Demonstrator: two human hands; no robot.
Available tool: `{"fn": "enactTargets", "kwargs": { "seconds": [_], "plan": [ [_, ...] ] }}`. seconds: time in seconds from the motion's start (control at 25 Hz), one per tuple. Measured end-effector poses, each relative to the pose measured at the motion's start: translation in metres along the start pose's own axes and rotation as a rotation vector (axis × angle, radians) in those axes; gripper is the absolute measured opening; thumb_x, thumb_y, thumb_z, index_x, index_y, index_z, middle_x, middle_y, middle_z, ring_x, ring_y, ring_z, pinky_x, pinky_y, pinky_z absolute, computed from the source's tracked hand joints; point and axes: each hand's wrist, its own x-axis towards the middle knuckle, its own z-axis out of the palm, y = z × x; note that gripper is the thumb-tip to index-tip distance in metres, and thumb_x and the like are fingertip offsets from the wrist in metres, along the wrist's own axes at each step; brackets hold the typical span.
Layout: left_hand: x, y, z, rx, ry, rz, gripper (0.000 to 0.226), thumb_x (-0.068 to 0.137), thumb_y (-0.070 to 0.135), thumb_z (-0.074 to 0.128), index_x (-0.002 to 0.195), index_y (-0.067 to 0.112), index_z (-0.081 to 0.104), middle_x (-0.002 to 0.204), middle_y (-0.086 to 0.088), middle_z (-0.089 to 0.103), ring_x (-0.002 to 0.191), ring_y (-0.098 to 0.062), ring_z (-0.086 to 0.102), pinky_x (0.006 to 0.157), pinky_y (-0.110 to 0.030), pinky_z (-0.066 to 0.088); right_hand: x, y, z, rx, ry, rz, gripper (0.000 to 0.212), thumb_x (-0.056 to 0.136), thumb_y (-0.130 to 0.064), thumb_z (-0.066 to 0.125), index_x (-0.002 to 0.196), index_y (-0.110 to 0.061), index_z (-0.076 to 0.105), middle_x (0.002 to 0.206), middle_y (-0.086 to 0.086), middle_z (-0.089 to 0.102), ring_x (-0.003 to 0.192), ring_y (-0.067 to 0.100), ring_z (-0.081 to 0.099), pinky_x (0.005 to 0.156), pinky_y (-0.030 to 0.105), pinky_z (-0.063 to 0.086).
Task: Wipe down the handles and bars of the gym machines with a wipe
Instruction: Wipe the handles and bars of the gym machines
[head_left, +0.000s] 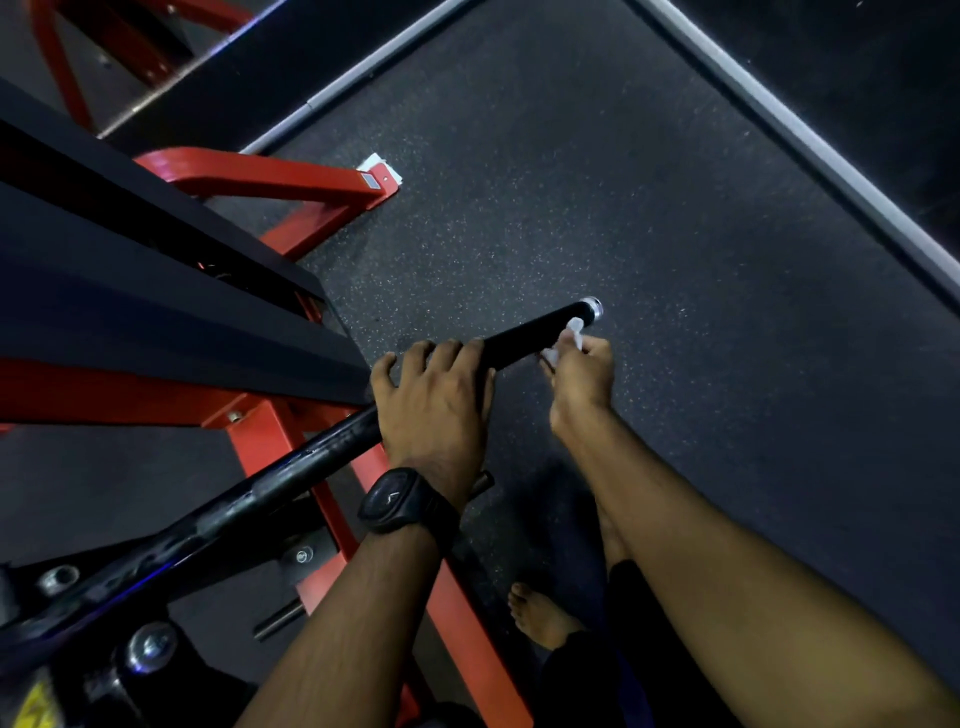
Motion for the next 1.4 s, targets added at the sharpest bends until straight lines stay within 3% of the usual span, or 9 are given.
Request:
{"fn": "enactTargets", "kwargs": {
  "seconds": [0.16,0.32,0.56,0.72,0.96,1.04,1.12,1.24,1.4],
  "plan": [
    [0.030,0.004,-0.009,-0.022,-0.144,0.048,0.024,0.097,0.039,0.048,0.109,0.026,0.064,0.104,0.003,0.066,0.105,-0.024,0.057,0.095,-0.044,0.034,-0.019,-0.014,0.004,0.078,-0.137,0.139,0.011,0.100,-0.018,0.053,0.092,-0.011,0.054,0.081,0.006,0.062,0.071,0.010,0.061,0.084,0.029,0.055],
    [0.052,-0.005,-0.013,-0.005,-0.179,0.131,0.022,0.097,0.037,0.048,0.106,0.026,0.064,0.103,0.003,0.068,0.103,-0.024,0.057,0.097,-0.041,0.033,-0.013,-0.028,0.016,0.322,-0.116,0.247,0.012,0.102,-0.015,0.048,0.105,-0.005,0.052,0.105,0.014,0.063,0.090,0.016,0.063,0.103,0.038,0.047],
    [0.049,-0.007,-0.004,-0.004,-0.260,0.185,0.043,0.102,0.035,0.044,0.143,0.024,0.044,0.136,-0.002,0.057,0.130,-0.027,0.046,0.111,-0.048,0.030,0.006,-0.035,0.019,0.371,-0.083,0.280,0.028,0.102,-0.013,0.046,0.127,0.000,0.050,0.122,0.017,0.059,0.111,0.027,0.060,0.103,0.041,0.046],
    [0.044,-0.004,0.003,0.048,-0.360,0.178,0.041,0.104,0.035,0.037,0.144,0.028,0.041,0.147,0.003,0.046,0.139,-0.025,0.036,0.115,-0.052,0.024,0.015,-0.024,0.014,0.355,-0.025,0.339,0.032,0.101,-0.011,0.048,0.131,0.001,0.050,0.125,0.015,0.059,0.111,0.026,0.059,0.101,0.038,0.045],
    [0.034,0.000,0.007,0.019,-0.307,0.162,0.036,0.103,0.034,0.040,0.137,0.031,0.050,0.132,0.009,0.059,0.126,-0.018,0.049,0.112,-0.048,0.028,0.023,0.000,0.017,0.613,0.048,0.390,0.036,0.104,-0.019,0.043,0.132,0.001,0.048,0.127,0.014,0.057,0.119,0.028,0.055,0.103,0.039,0.045],
    [0.036,0.000,0.006,0.005,-0.247,0.140,0.034,0.102,0.035,0.041,0.133,0.032,0.055,0.128,0.009,0.062,0.122,-0.017,0.053,0.109,-0.046,0.029,0.011,0.000,0.018,0.643,-0.045,0.426,0.031,0.104,-0.018,0.040,0.127,-0.001,0.051,0.114,0.012,0.060,0.109,0.026,0.059,0.096,0.037,0.047],
    [0.036,0.002,0.003,0.004,-0.200,0.132,0.032,0.101,0.036,0.043,0.128,0.031,0.059,0.123,0.009,0.065,0.118,-0.018,0.056,0.106,-0.046,0.030,0.011,-0.005,0.016,0.663,-0.029,0.402,0.032,0.104,-0.018,0.043,0.130,-0.001,0.050,0.120,0.014,0.059,0.114,0.027,0.057,0.088,0.035,0.047],
    [0.035,0.005,0.000,0.007,-0.136,0.146,0.027,0.100,0.034,0.048,0.122,0.030,0.064,0.116,0.009,0.068,0.113,-0.019,0.059,0.102,-0.047,0.035,0.023,-0.009,0.019,0.699,0.000,0.382,0.037,0.103,-0.022,0.045,0.133,-0.001,0.049,0.134,0.018,0.053,0.124,0.029,0.053,0.096,0.040,0.048],
    [0.036,0.005,0.002,-0.001,-0.057,0.162,0.022,0.096,0.030,0.056,0.115,0.027,0.067,0.108,0.006,0.071,0.107,-0.020,0.063,0.098,-0.049,0.041,0.016,-0.008,0.026,0.748,-0.094,0.434,0.034,0.105,-0.025,0.038,0.117,-0.001,0.059,0.120,0.018,0.062,0.113,0.028,0.059,0.105,0.043,0.044]
  ]
}}
